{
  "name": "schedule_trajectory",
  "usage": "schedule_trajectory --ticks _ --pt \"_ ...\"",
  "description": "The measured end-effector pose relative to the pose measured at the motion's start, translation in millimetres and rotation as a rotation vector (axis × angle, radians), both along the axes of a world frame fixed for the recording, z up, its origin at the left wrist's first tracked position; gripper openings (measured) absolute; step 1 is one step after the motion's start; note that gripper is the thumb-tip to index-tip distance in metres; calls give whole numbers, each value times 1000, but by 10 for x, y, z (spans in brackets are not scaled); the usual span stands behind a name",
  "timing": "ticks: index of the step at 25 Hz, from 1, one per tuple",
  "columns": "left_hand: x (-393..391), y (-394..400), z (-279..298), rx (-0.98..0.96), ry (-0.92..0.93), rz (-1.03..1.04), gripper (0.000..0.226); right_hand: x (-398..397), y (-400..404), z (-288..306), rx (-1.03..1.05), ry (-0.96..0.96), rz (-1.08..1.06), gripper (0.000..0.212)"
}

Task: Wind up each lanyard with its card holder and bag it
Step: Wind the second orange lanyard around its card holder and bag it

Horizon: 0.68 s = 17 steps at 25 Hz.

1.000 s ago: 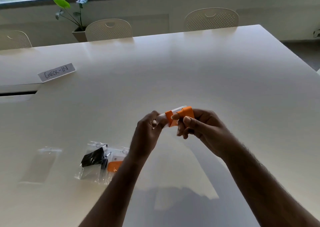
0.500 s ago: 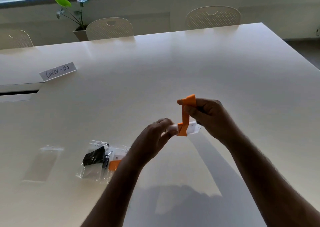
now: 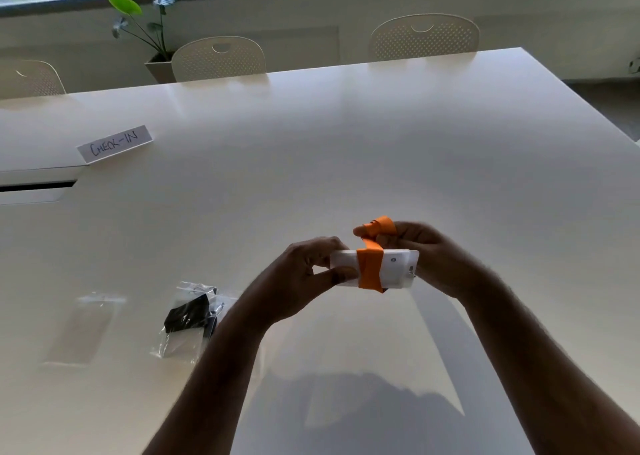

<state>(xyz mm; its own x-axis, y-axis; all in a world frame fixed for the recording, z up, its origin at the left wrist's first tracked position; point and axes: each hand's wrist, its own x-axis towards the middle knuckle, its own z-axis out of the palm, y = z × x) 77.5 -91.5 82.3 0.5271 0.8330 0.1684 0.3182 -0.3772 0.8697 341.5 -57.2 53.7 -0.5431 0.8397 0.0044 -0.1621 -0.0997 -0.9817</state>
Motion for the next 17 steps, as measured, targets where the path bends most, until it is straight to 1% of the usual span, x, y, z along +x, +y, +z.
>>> schedule_trajectory --ticks 2,3,6,9,11,12,14,15,17 --pt "-13 7 -7 -57 -58 17 9 -22 -34 -58 -50 73 57 34" --pt "-17 5 -15 -75 -77 29 11 -39 -46 -62 -23 75 78 33" --pt "-1 -22 -12 -99 -105 82 12 -92 -89 -62 145 11 87 17" --pt "50 -26 32 -90 -182 176 10 -151 -131 -72 207 -13 -42 18" --pt "79 -4 47 -68 -238 223 10 -175 -127 -89 211 -28 -142 11" --pt "93 7 48 -56 -254 245 10 -187 -119 -96 209 -50 -188 9" --pt "112 26 28 -29 -273 291 12 -215 -111 -117 247 -141 -268 14" --pt "117 36 13 -16 -281 319 12 -231 -117 -127 272 -181 -279 12" --pt "107 66 -13 -18 -314 385 11 -279 -144 -153 276 -197 -261 8"
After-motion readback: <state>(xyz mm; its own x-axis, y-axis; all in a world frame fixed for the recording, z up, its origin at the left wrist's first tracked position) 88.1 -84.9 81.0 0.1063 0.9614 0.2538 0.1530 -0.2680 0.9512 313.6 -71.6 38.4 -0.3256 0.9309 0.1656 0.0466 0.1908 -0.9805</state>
